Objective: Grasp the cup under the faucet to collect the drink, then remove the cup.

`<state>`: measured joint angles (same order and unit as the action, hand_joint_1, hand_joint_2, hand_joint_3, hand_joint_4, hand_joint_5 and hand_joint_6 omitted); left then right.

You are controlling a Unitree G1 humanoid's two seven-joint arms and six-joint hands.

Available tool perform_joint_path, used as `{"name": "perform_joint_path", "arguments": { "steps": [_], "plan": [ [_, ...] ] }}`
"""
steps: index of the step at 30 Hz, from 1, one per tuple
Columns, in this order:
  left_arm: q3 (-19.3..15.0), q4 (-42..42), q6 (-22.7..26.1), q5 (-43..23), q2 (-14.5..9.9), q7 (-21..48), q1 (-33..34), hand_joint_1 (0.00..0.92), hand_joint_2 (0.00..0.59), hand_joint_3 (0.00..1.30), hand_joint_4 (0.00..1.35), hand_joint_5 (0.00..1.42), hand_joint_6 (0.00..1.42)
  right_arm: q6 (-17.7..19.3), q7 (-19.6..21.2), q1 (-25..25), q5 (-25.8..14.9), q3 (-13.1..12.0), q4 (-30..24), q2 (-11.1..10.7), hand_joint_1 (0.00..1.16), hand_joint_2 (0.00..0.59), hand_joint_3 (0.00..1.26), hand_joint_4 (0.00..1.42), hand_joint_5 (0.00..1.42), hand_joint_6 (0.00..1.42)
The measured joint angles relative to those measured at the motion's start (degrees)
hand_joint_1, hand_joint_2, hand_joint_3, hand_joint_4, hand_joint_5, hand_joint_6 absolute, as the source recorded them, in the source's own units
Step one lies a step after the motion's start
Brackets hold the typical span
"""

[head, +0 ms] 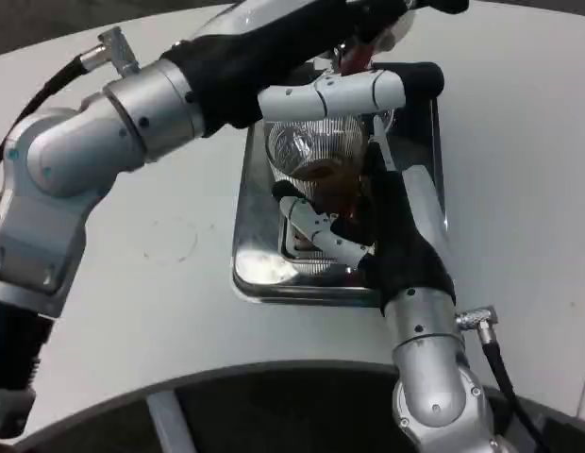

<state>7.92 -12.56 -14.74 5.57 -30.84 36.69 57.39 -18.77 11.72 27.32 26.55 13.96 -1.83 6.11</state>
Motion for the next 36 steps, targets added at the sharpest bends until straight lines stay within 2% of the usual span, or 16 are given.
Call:
{"name": "perform_joint_path", "arguments": {
  "steps": [8, 18, 24, 36],
  "plan": [
    [-0.3, 3.4, 1.7, 0.8, -0.6, 0.0, -1.1, 0.0, 0.134, 0.16, 0.01, 0.07, 0.19, -3.1, 1.4, 0.5, 2.5, 1.7, -1.0, 0.0, 0.67, 0.253, 0.0, 0.14, 0.24, 0.26],
    [-3.0, 9.2, 3.5, 0.8, -0.6, -1.3, -3.4, 0.0, 0.121, 0.16, 0.04, 0.12, 0.24, -5.9, 4.0, 0.5, 4.5, 4.0, -2.7, 0.0, 0.67, 0.253, 0.12, 0.3, 0.38, 0.39],
    [-5.0, 10.9, 3.5, -0.1, 0.0, -3.1, -3.7, 0.0, 0.119, 0.18, 0.06, 0.14, 0.26, -6.3, 6.0, 0.3, 5.1, 4.6, -3.0, 0.0, 0.67, 0.253, 0.15, 0.34, 0.42, 0.42],
    [-5.8, 11.2, 3.2, -0.9, 0.9, -5.1, -4.9, 0.0, 0.117, 0.21, 0.14, 0.22, 0.29, -5.9, 9.3, -0.1, 5.7, 4.7, -3.2, 0.1, 0.69, 0.248, 0.23, 0.42, 0.5, 0.5]
  ]
}}
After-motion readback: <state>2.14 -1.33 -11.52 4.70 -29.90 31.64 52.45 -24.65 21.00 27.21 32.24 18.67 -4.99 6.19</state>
